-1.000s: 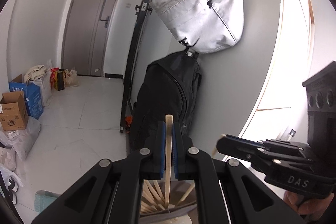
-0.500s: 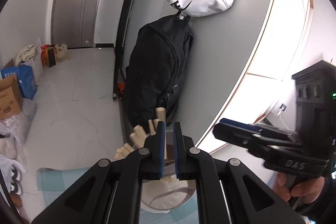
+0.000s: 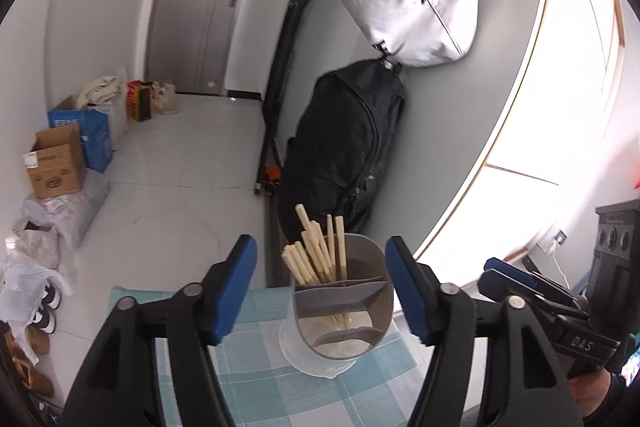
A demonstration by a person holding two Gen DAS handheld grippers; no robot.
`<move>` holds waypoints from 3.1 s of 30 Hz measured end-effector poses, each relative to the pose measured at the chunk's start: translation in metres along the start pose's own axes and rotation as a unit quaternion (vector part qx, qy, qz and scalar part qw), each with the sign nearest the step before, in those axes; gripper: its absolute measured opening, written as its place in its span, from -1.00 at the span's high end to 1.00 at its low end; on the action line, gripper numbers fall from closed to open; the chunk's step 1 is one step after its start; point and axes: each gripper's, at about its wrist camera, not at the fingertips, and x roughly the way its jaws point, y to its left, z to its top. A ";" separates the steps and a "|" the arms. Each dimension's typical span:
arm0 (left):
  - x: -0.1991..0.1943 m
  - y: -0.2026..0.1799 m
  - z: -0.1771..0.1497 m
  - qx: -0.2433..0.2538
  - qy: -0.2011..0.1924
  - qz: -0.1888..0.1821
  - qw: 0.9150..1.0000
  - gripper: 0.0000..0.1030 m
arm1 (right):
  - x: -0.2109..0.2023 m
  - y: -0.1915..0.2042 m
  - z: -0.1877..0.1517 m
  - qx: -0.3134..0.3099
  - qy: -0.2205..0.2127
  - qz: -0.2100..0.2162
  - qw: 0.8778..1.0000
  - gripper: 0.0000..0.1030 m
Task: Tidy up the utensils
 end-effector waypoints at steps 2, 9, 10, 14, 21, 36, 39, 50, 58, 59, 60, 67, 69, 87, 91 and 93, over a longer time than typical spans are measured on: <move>-0.009 -0.001 -0.001 -0.004 -0.007 0.017 1.000 -0.37 | -0.011 0.007 -0.002 -0.002 -0.017 -0.001 1.000 -0.32; -0.046 -0.015 -0.006 0.009 -0.052 0.059 0.997 -0.67 | -0.051 0.033 -0.017 -0.038 -0.097 -0.013 0.994 -0.95; -0.052 -0.017 -0.008 0.013 -0.062 0.064 0.996 -0.74 | -0.057 0.037 -0.020 -0.044 -0.107 -0.012 0.993 -0.99; -0.073 -0.020 -0.019 0.029 -0.093 0.083 0.992 -0.89 | -0.071 0.048 -0.033 -0.064 -0.129 -0.014 0.989 -1.00; -0.090 -0.015 -0.051 0.042 -0.126 0.110 0.985 -0.97 | -0.087 0.057 -0.066 -0.087 -0.169 -0.033 0.981 -1.00; -0.064 0.009 -0.114 0.044 -0.097 0.151 0.983 -0.98 | -0.067 0.057 -0.114 -0.099 -0.146 -0.054 0.983 -1.00; -0.059 0.011 -0.116 0.046 -0.098 0.160 0.981 -0.98 | -0.064 0.056 -0.112 -0.100 -0.148 -0.050 0.983 -1.00; -0.048 0.015 -0.119 0.043 -0.081 0.161 0.983 -0.98 | -0.039 0.051 -0.117 -0.106 -0.125 -0.056 0.985 -1.00; -0.051 0.019 -0.117 0.028 -0.082 0.159 0.983 -0.98 | -0.038 0.050 -0.120 -0.104 -0.120 -0.053 0.986 -1.00; -0.051 0.018 -0.117 0.030 -0.082 0.161 0.983 -0.98 | -0.039 0.050 -0.121 -0.106 -0.120 -0.055 0.986 -1.00; -0.051 0.018 -0.117 0.031 -0.082 0.162 0.983 -0.98 | -0.039 0.050 -0.120 -0.106 -0.119 -0.055 0.986 -1.00; -0.049 0.016 -0.119 0.035 -0.079 0.167 0.982 -0.98 | -0.040 0.048 -0.117 -0.098 -0.119 -0.052 0.987 -1.00; -0.048 0.016 -0.120 0.032 -0.076 0.164 0.983 -0.98 | -0.040 0.048 -0.117 -0.097 -0.118 -0.051 0.987 -1.00; -0.052 0.013 -0.121 0.032 -0.081 0.159 0.983 -0.98 | -0.041 0.047 -0.118 -0.100 -0.117 -0.051 0.987 -1.00; -0.052 0.015 -0.121 0.030 -0.081 0.161 0.983 -0.98 | -0.042 0.047 -0.118 -0.100 -0.117 -0.048 0.987 -1.00; -0.051 0.015 -0.122 0.030 -0.079 0.162 0.983 -0.98 | -0.041 0.047 -0.118 -0.100 -0.116 -0.047 0.987 -1.00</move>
